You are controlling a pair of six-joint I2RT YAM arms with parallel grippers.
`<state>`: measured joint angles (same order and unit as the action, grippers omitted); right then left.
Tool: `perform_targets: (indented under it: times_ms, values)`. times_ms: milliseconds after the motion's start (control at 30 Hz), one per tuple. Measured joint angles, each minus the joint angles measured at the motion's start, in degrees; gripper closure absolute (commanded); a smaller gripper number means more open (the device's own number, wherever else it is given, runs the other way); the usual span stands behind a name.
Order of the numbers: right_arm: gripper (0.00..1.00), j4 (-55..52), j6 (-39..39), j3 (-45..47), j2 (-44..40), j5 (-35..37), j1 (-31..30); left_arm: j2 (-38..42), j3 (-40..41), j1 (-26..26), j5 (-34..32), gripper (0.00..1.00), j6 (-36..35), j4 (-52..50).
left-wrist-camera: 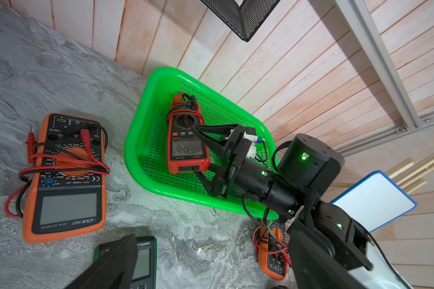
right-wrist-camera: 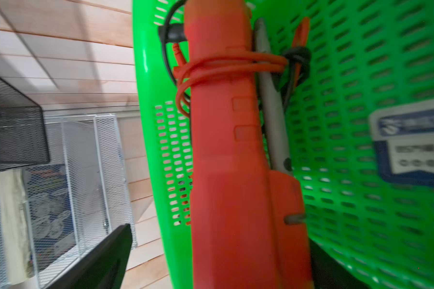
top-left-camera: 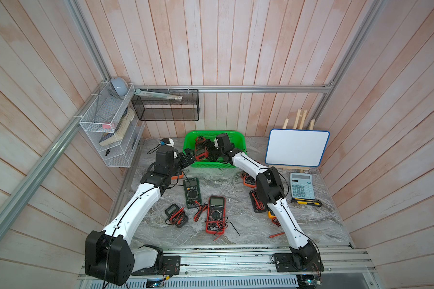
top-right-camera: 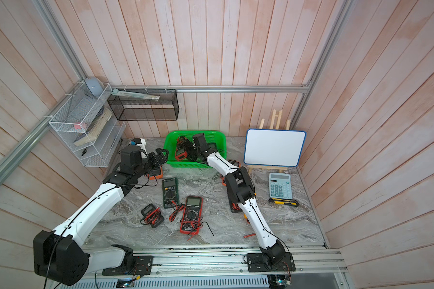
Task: Put the multimeter into the basket
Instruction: Place the multimeter in the basket.
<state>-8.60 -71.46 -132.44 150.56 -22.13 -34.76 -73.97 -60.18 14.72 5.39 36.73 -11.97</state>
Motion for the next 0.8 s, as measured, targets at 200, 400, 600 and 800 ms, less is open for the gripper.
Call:
perform_targets:
  times_ms: [200,400,600,800]
  values:
    - [0.02,-9.42,9.05,-1.33,-0.33,6.99,-0.24,-0.66,-0.02,0.0,0.37,0.0,-0.07,-0.07]
    - [0.02,-16.06,17.81,-1.51,-2.69,14.36,-1.03,-1.95,-0.15,-0.02,0.31,0.0,-1.2,-0.85]
    - [0.02,-18.08,25.92,-2.23,-4.55,19.3,-1.86,-2.21,-0.46,-0.04,0.13,0.0,-2.67,-2.08]
    - [0.02,-18.01,32.96,-4.0,-4.39,20.2,-1.62,-2.23,-0.46,-0.04,0.13,0.0,-2.95,-2.23]
